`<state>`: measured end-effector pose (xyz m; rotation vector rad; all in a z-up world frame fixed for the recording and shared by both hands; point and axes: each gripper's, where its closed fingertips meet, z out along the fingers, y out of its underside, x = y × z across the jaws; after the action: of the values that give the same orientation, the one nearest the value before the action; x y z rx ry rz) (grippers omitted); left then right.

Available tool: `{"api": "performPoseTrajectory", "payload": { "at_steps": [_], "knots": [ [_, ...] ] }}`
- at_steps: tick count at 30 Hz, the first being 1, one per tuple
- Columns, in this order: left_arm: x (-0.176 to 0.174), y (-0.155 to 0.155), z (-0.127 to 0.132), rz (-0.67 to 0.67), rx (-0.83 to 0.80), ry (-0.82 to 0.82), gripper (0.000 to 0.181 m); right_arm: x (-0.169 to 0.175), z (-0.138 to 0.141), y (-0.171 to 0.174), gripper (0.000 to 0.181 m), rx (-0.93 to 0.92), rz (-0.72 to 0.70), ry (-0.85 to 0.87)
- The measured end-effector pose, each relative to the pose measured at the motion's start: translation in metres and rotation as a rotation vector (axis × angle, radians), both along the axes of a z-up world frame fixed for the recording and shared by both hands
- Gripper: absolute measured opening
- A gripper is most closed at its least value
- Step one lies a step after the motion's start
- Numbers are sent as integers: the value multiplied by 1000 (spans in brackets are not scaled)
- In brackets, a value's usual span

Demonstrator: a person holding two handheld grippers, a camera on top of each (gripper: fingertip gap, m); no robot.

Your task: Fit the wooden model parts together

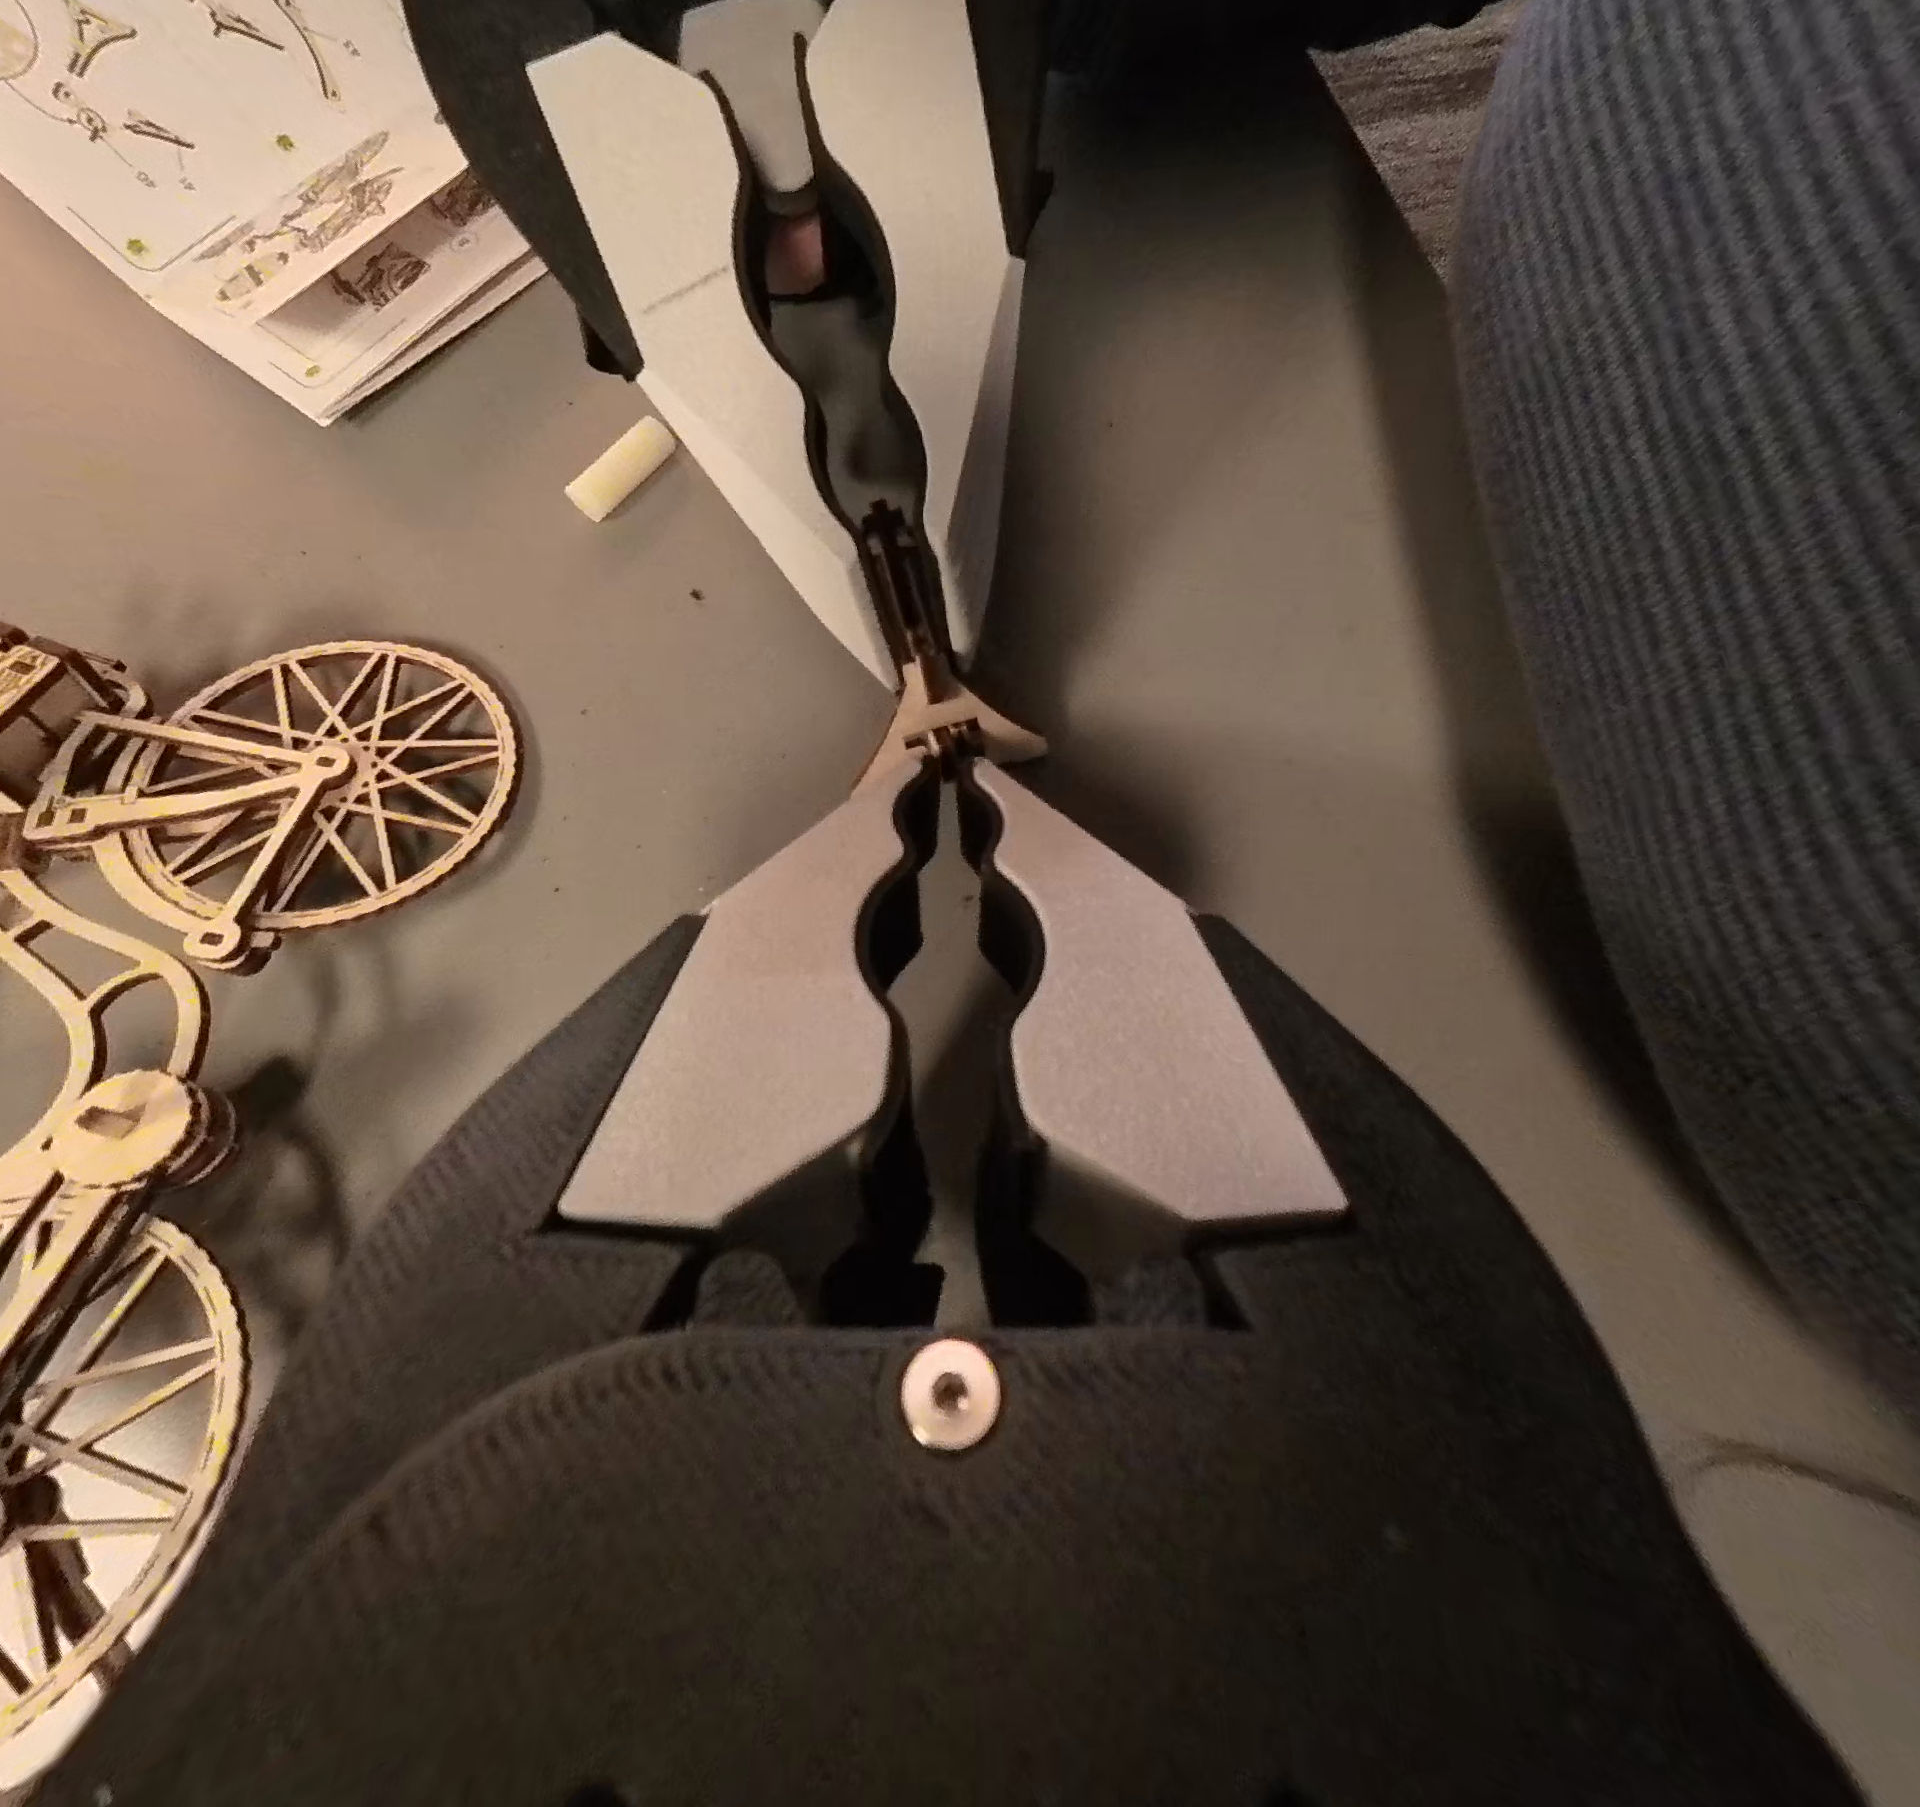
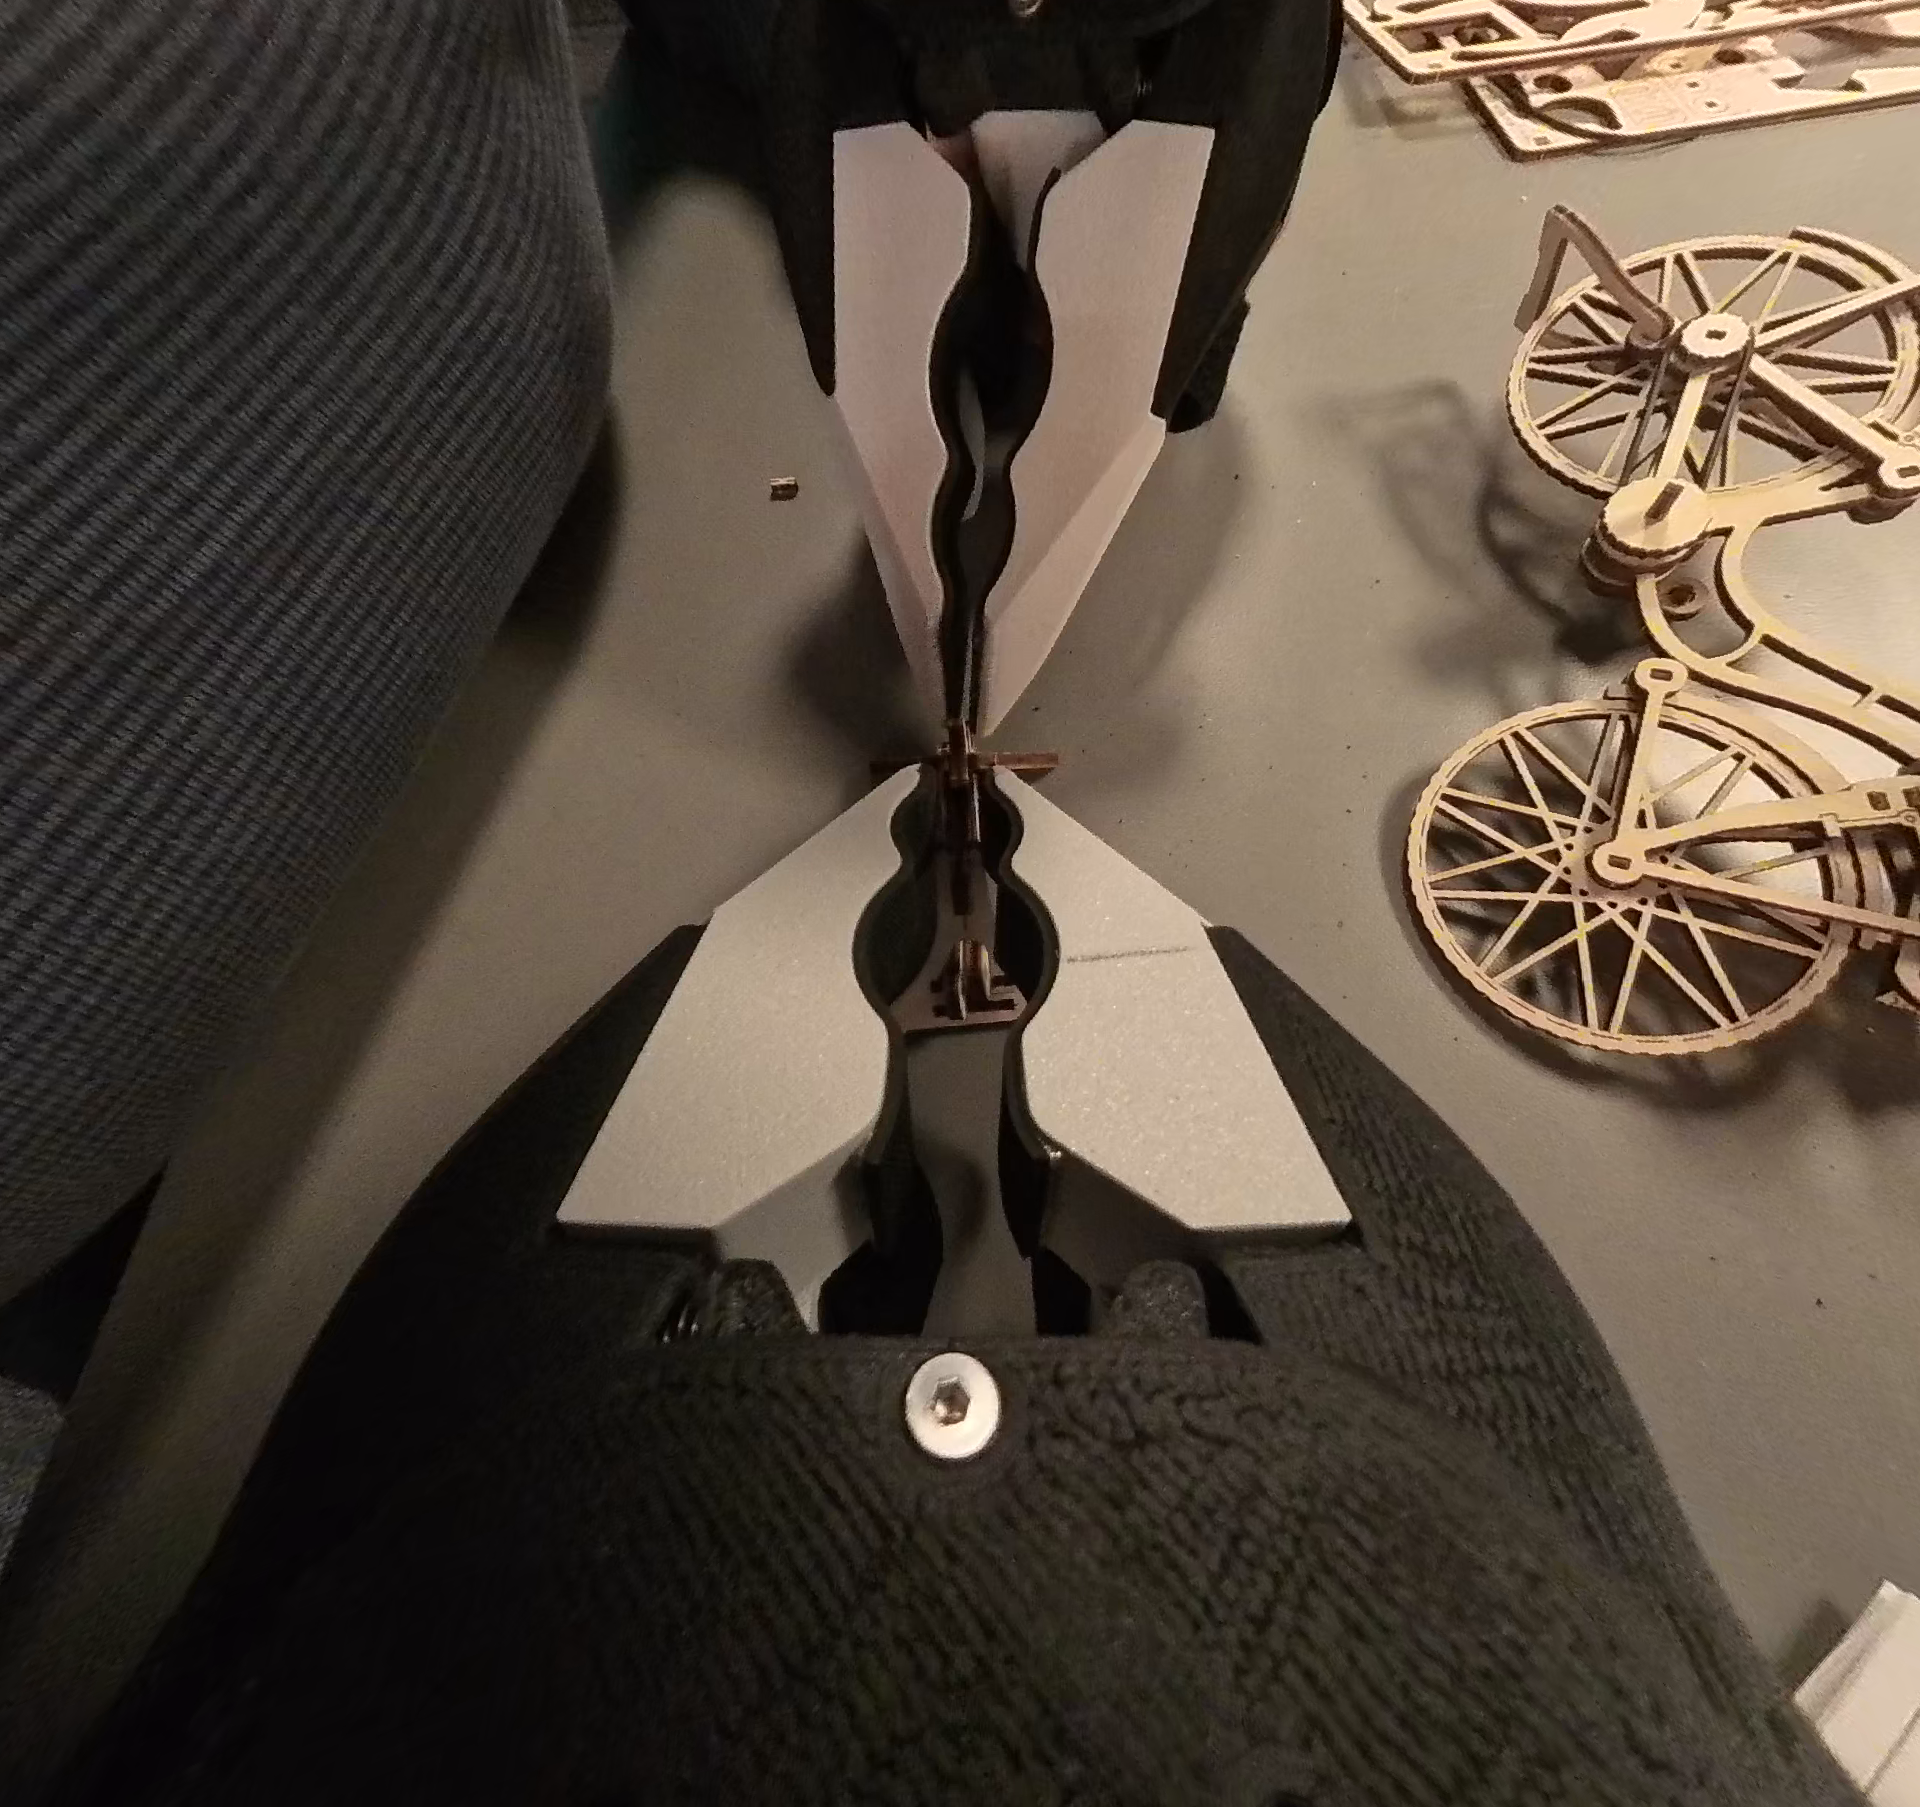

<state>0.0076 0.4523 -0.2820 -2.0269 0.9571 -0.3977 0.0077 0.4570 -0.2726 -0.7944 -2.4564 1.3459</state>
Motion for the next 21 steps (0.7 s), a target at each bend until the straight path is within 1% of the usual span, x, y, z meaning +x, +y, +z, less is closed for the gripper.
{"api": "performPoseTrajectory", "payload": {
  "at_steps": [5,8,11,18,21],
  "knots": [
    [0,0,0,0,6,6,2,-1,0,0,5,-1,-4,-3],
    [1,0,0,-6,6,6,2,-1,-1,1,12,2,-7,-8],
    [1,0,0,-4,-2,0,2,0,-2,0,9,13,1,-2],
    [1,0,0,-6,-3,-1,2,2,2,4,12,-7,2,8],
    [1,0,0,-6,-4,-1,2,4,4,4,10,-17,8,23]
  ]
}}
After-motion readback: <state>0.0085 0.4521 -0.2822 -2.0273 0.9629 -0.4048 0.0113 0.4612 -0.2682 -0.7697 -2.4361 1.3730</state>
